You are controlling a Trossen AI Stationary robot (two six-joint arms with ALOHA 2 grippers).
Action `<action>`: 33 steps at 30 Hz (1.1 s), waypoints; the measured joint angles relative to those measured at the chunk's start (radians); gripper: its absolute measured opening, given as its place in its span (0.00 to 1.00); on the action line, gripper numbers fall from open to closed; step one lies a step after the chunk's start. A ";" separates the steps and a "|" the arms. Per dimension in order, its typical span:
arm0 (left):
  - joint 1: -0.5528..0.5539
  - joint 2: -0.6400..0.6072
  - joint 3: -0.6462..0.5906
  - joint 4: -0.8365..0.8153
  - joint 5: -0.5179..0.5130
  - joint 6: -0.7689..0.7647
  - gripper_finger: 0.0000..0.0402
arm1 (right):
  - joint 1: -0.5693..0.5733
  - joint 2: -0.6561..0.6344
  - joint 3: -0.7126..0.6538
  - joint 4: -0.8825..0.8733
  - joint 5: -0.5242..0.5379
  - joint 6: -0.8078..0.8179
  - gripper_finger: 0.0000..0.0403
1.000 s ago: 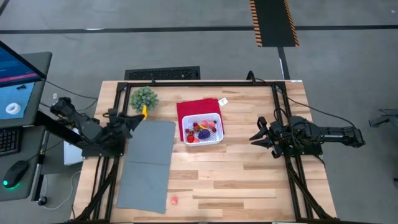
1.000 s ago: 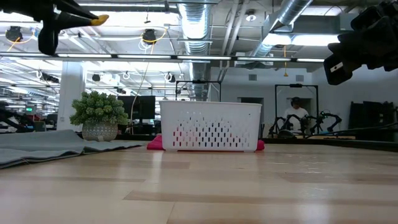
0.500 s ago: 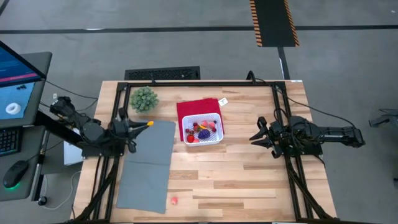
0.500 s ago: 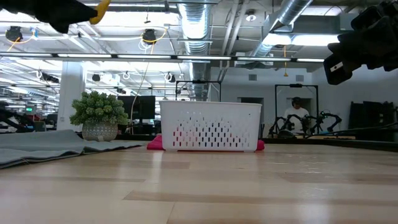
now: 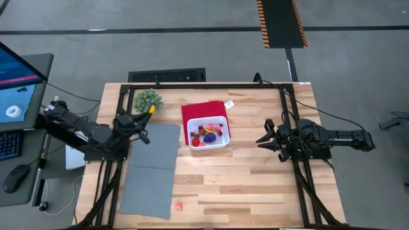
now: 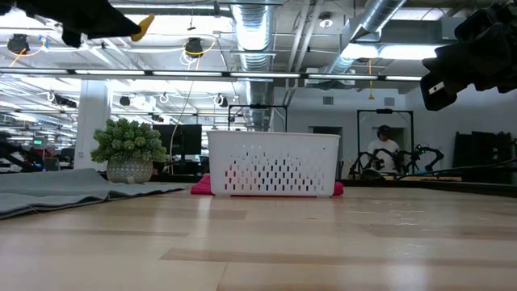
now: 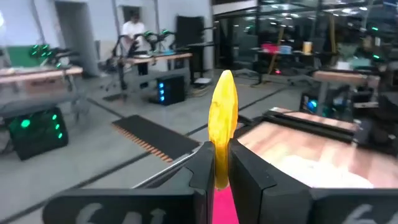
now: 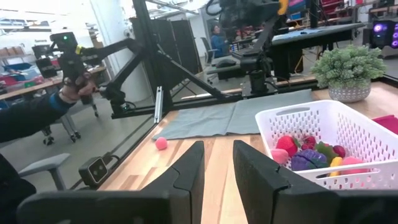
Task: Pick and placing Produce into tupperware
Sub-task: Put the yellow corn into the white bin
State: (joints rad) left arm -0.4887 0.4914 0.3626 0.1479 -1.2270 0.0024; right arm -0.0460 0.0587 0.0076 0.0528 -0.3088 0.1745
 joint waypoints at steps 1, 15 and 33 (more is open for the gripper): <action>0.022 0.013 0.000 0.006 0.011 -0.019 0.06 | 0.000 0.000 0.000 0.000 0.000 0.000 0.27; 0.354 0.252 0.000 0.255 0.448 -0.196 0.06 | 0.000 0.000 0.000 0.000 0.000 0.001 0.27; 0.563 0.638 0.096 0.239 1.017 -0.418 0.06 | 0.000 0.000 0.000 0.000 0.000 0.001 0.27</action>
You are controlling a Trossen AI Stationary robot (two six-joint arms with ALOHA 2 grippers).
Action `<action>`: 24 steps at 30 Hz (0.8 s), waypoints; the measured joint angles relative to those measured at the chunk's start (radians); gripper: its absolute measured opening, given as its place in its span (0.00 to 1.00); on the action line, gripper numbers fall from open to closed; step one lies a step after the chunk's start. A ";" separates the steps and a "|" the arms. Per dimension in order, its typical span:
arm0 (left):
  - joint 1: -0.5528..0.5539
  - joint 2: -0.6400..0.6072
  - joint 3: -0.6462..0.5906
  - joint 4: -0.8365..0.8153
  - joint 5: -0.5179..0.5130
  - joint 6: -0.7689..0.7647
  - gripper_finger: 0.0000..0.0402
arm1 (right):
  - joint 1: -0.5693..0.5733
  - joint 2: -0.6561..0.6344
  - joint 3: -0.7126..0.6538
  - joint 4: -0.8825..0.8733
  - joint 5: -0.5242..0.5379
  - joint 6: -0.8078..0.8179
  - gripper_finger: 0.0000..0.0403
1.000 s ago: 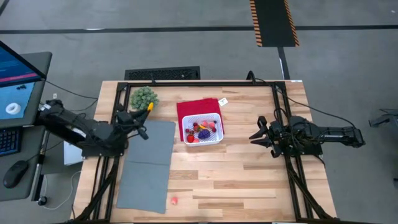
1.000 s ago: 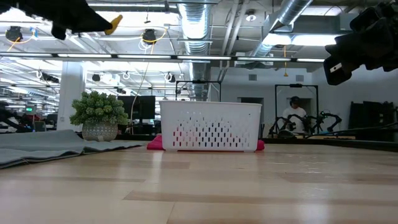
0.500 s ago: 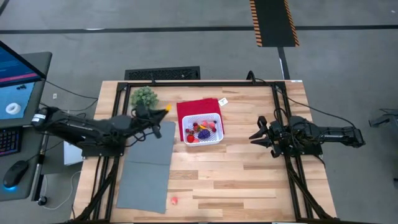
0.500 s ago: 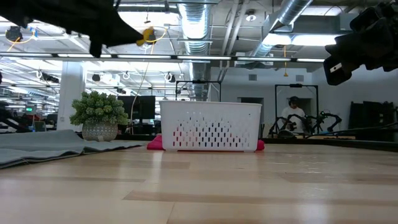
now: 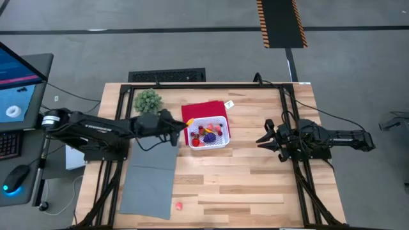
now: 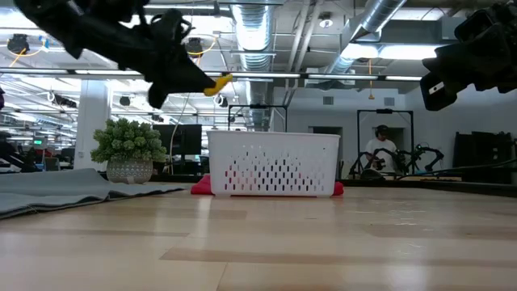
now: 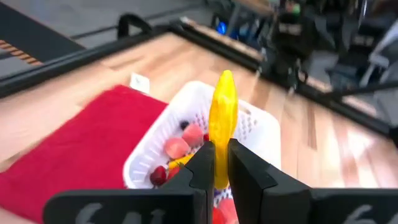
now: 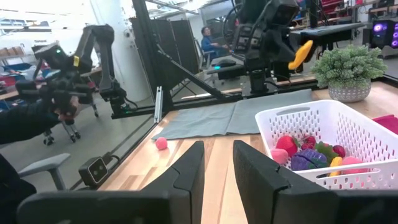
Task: Pick and placing Produce into tupperware
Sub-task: Put the yellow corn into the white bin, then put the pink peach into the white bin
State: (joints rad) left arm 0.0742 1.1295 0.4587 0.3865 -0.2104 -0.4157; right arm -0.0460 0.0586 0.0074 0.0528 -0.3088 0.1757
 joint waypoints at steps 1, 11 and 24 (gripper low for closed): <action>0.000 0.025 0.023 -0.019 0.010 0.013 0.06 | 0.000 0.000 0.000 0.000 0.000 0.000 0.27; 0.000 0.198 0.237 -0.340 0.041 0.051 0.08 | 0.000 0.000 0.000 0.000 0.000 0.000 0.27; 0.000 0.308 0.296 -0.369 0.105 0.034 0.27 | 0.000 0.001 0.000 0.000 0.000 0.000 0.27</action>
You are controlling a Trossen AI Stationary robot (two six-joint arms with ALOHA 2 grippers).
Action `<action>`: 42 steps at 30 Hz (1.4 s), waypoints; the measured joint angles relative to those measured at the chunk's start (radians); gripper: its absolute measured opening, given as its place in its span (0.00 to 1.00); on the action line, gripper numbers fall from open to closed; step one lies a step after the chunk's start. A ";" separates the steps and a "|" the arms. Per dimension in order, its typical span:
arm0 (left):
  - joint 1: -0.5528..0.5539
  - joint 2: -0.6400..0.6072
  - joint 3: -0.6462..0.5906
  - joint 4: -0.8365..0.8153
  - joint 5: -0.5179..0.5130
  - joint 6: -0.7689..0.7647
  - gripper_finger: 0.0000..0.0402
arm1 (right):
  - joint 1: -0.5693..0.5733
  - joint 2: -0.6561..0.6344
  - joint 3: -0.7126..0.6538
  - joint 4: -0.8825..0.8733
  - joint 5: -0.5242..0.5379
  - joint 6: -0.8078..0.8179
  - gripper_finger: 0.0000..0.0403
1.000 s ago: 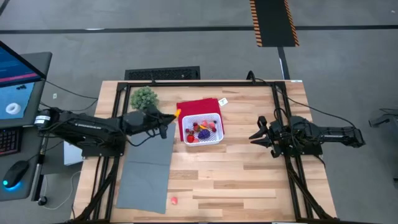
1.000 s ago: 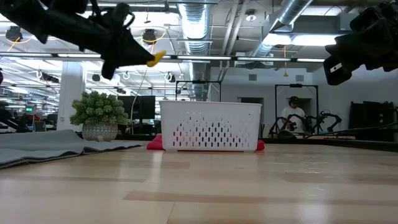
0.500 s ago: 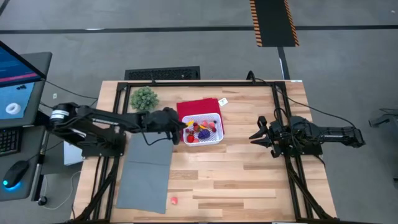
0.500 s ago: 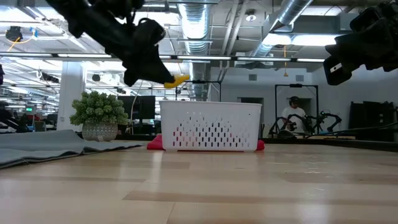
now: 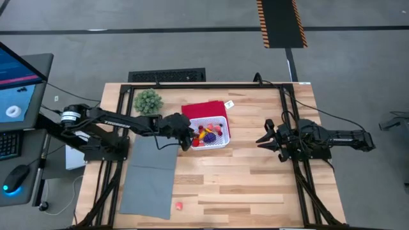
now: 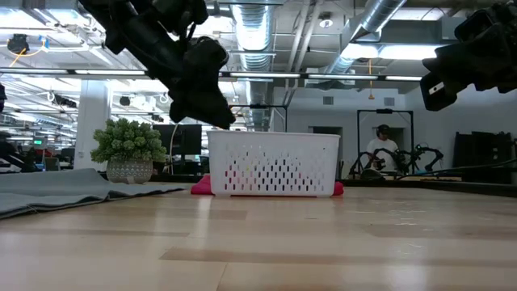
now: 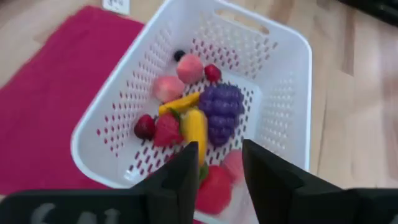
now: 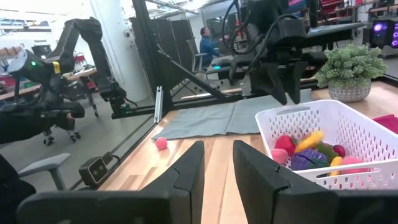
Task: Pick and placing Produce into tupperware
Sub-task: Put the pink peach into the white bin
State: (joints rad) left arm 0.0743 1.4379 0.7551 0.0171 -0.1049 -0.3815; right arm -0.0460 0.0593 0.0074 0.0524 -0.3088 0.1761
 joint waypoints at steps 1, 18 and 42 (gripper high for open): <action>0.000 -0.002 0.000 0.008 -0.007 0.000 0.29 | 0.000 0.000 0.000 0.000 0.000 0.000 0.27; -0.175 -0.396 0.001 -0.118 0.082 -0.091 0.33 | 0.000 0.058 0.000 0.000 0.000 0.003 0.27; -0.760 -0.120 0.038 -0.178 -0.224 -0.239 0.59 | 0.000 0.058 0.000 0.012 -0.004 0.008 0.27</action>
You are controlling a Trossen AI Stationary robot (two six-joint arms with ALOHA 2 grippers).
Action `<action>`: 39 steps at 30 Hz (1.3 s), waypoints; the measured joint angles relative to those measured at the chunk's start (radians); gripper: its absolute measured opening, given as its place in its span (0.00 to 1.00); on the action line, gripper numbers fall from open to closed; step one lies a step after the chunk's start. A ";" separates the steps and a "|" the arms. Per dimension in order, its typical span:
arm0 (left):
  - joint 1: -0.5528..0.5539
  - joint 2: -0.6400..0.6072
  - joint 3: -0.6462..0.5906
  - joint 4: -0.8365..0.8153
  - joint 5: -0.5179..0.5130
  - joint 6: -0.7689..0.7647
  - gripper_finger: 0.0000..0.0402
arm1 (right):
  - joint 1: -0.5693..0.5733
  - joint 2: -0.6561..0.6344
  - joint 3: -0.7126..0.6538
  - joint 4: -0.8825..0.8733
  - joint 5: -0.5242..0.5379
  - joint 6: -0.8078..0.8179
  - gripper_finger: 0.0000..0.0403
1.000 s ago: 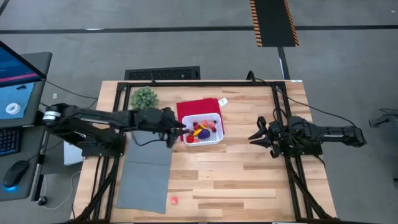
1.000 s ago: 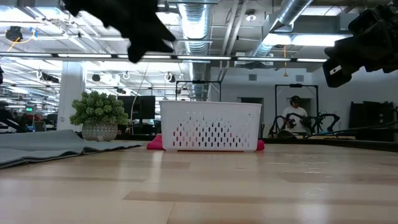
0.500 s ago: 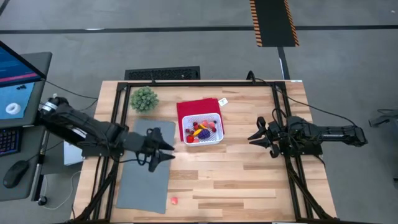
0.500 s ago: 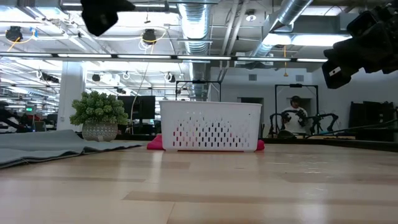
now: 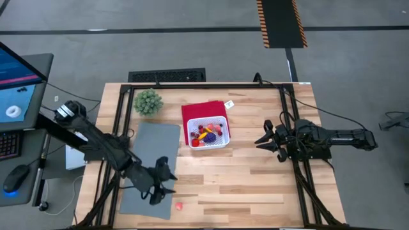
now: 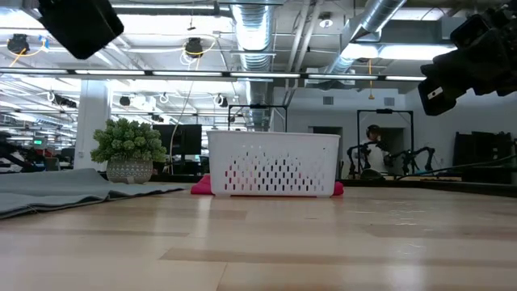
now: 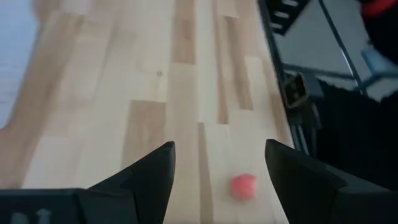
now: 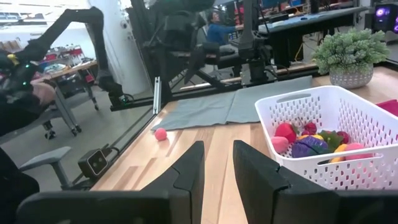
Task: Pick and placing Produce into tupperware
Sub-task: Put the pink peach into the white bin
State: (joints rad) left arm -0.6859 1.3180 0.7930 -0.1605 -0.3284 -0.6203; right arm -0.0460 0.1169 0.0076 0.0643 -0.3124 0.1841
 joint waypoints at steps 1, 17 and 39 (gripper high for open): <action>-0.010 0.019 0.012 0.004 0.000 0.020 0.59 | 0.000 0.000 0.000 0.000 0.000 0.000 0.27; -0.080 0.332 0.192 -0.025 0.099 0.008 0.59 | 0.000 0.000 0.000 -0.002 0.002 0.002 0.27; -0.109 0.435 0.246 -0.119 0.033 -0.147 0.59 | 0.000 0.000 0.000 -0.006 0.003 0.018 0.27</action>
State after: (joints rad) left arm -0.7946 1.7535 1.0389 -0.2792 -0.2952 -0.7670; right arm -0.0456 0.1169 0.0075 0.0586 -0.3096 0.2024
